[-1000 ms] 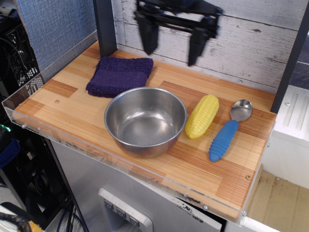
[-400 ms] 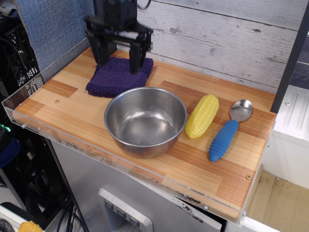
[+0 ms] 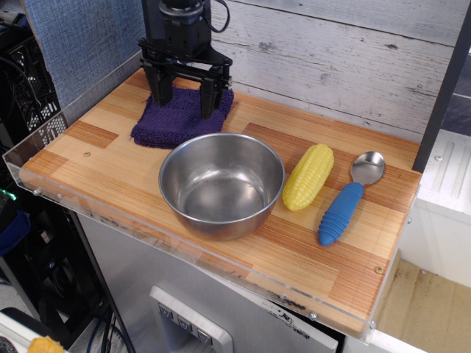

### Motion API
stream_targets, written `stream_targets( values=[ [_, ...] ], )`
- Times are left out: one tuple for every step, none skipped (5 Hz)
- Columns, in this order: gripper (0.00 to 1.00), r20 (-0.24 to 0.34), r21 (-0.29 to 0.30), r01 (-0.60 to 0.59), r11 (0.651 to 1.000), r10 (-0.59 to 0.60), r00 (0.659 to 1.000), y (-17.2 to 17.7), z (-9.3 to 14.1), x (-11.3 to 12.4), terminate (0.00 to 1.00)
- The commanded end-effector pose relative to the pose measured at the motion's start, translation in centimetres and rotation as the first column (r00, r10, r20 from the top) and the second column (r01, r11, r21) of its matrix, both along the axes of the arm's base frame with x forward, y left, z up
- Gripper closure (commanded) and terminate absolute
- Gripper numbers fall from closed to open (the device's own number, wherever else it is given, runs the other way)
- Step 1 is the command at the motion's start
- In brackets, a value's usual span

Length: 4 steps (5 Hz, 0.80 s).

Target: Slide purple cloth to left of pot, bottom edge of table.

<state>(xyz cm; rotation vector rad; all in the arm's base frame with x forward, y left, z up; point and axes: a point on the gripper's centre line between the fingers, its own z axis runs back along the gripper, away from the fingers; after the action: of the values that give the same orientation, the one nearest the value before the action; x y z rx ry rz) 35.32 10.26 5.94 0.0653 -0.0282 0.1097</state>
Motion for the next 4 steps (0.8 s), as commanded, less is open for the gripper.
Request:
stream_targets(
  values=[
    [0.00, 0.047, 0.024, -0.013, 1.000, 0.012, 0.999, 1.6, 0.4, 2.7, 0.00],
    [0.00, 0.029, 0.013, -0.016, 1.000, 0.016, 0.999, 2.5, -0.5, 3.2, 0.00],
    [0.00, -0.001, 0.006, -0.019, 1.000, 0.019, 1.000, 3.4, -1.2, 3.2, 0.00],
    [0.00, -0.013, -0.012, -0.021, 1.000, 0.021, 1.000, 4.1, -1.7, 2.9, 0.00]
  ],
)
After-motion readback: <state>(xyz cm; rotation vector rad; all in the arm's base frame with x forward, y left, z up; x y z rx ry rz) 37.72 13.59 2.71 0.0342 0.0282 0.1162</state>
